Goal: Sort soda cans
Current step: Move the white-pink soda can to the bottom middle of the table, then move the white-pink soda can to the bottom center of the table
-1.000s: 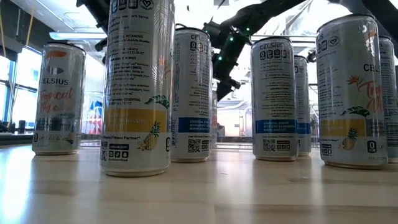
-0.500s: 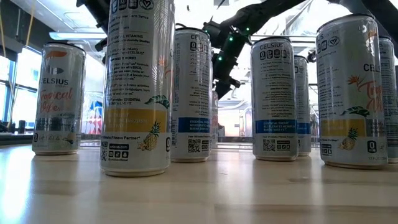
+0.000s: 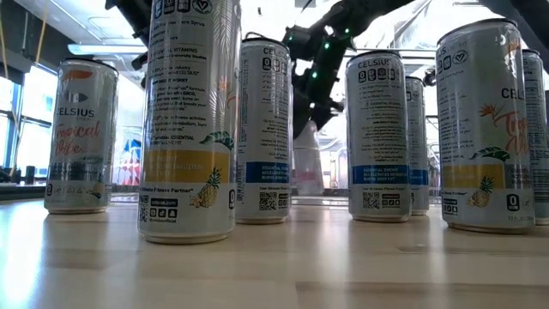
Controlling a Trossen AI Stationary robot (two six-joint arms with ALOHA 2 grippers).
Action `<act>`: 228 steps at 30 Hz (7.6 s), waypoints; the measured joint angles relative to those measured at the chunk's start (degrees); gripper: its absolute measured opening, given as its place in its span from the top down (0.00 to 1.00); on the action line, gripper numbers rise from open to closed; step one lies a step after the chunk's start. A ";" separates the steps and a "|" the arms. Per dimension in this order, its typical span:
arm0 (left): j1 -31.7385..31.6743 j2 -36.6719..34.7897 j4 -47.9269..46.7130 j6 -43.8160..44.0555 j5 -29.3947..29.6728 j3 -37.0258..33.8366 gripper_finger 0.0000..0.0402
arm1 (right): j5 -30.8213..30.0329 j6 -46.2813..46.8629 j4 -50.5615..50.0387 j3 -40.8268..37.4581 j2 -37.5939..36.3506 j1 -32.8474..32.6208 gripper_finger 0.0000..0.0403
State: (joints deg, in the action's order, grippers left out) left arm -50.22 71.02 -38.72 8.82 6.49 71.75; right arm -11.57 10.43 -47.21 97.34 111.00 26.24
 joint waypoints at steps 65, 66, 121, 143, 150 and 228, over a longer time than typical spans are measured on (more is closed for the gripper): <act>21.90 0.00 2.62 5.48 -2.81 0.01 1.00 | -3.41 61.23 4.69 -28.95 -23.19 -72.75 0.41; 21.90 0.00 2.62 5.07 -2.82 0.02 1.00 | -3.47 61.64 5.10 -29.64 -23.19 -72.45 0.41; 20.53 0.00 2.63 4.53 -2.68 0.00 1.00 | -12.74 44.82 -26.14 -7.13 -20.35 -66.30 0.07; 13.79 -5.81 2.63 -5.01 -4.43 8.27 1.00 | -7.62 24.52 7.58 1.29 -14.32 -10.20 0.07; 13.79 -3.06 2.62 -5.36 -3.55 8.24 0.88 | 1.33 20.31 14.13 1.29 -5.76 -2.52 0.07; 13.86 -0.95 2.43 1.05 1.85 8.22 0.50 | -6.44 12.55 20.14 1.27 8.31 -2.84 0.34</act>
State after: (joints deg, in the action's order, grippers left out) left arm -36.36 70.07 -36.29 9.87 8.34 79.96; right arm -18.01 22.98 -27.07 98.61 119.31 23.40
